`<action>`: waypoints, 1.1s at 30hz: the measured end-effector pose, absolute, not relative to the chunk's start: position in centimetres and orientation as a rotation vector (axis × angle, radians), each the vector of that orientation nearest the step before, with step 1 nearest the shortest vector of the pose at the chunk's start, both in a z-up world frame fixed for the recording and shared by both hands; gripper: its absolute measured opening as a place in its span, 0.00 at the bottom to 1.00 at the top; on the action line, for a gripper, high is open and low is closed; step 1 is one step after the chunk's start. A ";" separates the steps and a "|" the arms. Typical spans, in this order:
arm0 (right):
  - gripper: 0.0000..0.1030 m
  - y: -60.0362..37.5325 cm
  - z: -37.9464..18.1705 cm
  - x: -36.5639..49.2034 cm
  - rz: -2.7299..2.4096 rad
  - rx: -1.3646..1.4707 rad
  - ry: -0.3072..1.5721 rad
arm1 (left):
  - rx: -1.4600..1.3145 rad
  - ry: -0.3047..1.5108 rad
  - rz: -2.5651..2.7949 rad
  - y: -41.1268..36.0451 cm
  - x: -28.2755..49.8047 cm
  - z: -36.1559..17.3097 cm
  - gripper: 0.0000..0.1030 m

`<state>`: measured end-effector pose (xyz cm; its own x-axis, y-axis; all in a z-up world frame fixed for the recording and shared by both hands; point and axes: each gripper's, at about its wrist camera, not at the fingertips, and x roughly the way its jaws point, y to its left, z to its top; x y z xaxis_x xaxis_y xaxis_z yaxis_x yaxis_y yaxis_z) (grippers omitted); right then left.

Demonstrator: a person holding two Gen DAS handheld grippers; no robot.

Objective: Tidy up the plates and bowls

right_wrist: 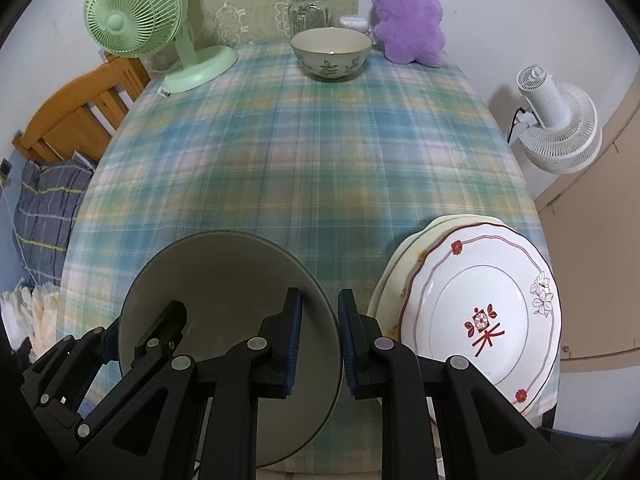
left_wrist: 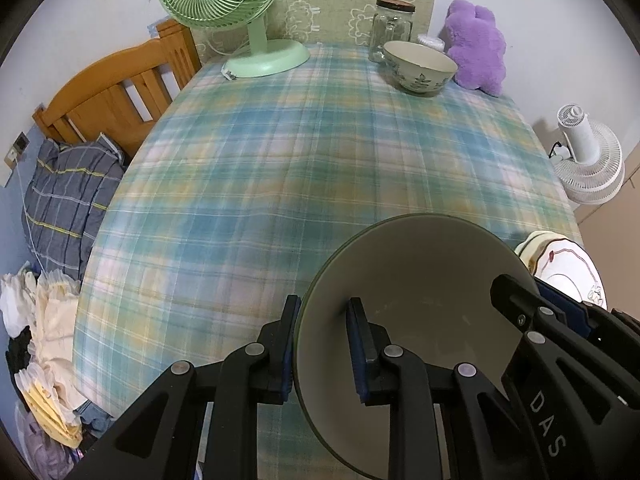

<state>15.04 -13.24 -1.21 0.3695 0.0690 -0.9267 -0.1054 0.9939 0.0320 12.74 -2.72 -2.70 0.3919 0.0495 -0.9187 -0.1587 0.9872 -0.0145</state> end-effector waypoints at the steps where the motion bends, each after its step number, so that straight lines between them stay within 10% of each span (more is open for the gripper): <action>1: 0.21 -13.2 -1.3 15.1 0.112 -0.036 1.188 | -0.104 1.162 0.134 -2.7 12.8 -2.7 0.20; 20: 0.21 -13.1 -3.7 15.9 0.117 -0.015 1.240 | -0.082 1.223 0.144 -2.7 13.2 -4.9 0.20; 26: 0.21 -13.3 -3.6 15.9 0.163 -0.014 1.231 | -0.097 1.218 0.148 -3.0 13.2 -4.7 0.38; 30: 0.21 -13.6 -3.2 16.0 0.210 -0.015 1.215 | -0.102 1.183 0.153 -3.3 12.7 -3.7 0.69; 33: 0.43 -13.6 -2.0 15.6 0.232 -0.028 1.181 | -0.103 1.153 0.132 -3.2 12.5 -2.3 0.74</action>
